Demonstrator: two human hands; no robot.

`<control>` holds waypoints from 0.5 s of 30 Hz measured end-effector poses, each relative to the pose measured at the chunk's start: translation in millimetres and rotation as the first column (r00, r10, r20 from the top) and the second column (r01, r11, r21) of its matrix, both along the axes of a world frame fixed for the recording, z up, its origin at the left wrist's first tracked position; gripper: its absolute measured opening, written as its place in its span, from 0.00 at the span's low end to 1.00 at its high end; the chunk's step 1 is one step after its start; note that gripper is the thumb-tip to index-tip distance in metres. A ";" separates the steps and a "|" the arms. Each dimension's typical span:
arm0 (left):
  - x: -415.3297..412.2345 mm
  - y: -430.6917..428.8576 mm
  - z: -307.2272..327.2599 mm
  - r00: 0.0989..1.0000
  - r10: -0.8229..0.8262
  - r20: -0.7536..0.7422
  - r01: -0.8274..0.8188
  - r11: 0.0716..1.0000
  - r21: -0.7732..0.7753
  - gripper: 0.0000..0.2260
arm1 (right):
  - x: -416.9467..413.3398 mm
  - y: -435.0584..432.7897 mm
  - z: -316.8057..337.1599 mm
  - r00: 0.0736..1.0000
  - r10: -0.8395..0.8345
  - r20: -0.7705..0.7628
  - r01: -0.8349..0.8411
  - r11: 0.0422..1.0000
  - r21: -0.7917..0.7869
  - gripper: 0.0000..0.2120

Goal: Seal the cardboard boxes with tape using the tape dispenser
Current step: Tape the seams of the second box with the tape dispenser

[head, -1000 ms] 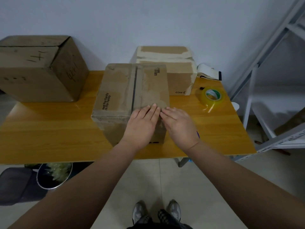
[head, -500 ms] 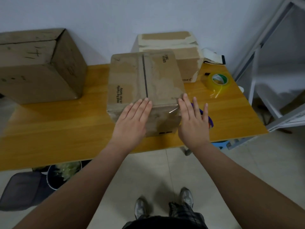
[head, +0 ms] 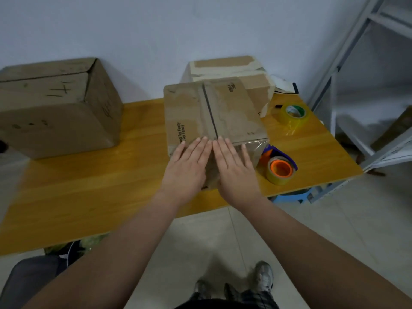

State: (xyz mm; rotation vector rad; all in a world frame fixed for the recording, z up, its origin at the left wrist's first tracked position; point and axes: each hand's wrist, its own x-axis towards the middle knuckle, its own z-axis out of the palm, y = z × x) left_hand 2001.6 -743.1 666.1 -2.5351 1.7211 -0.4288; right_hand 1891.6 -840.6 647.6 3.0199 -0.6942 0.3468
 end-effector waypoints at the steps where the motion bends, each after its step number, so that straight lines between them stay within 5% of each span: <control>1: 8.1 10.1 0.1 1.000 -0.004 0.020 0.004 1.000 0.004 0.28 | -3.5 -5.1 -1.9 0.999 0.002 -0.044 -0.004 0.999 -0.046 0.36; 8: 39.8 67.5 0.2 0.996 -0.007 -0.090 0.004 0.999 -0.038 0.27 | -4.0 -6.4 -0.4 0.994 -0.017 -0.104 0.009 0.997 -0.080 0.41; 15: 64.5 24.6 26.4 0.842 -0.145 -0.520 -0.048 0.939 -0.339 0.16 | 33.6 -11.0 37.7 0.921 0.082 0.380 -0.093 0.996 0.011 0.15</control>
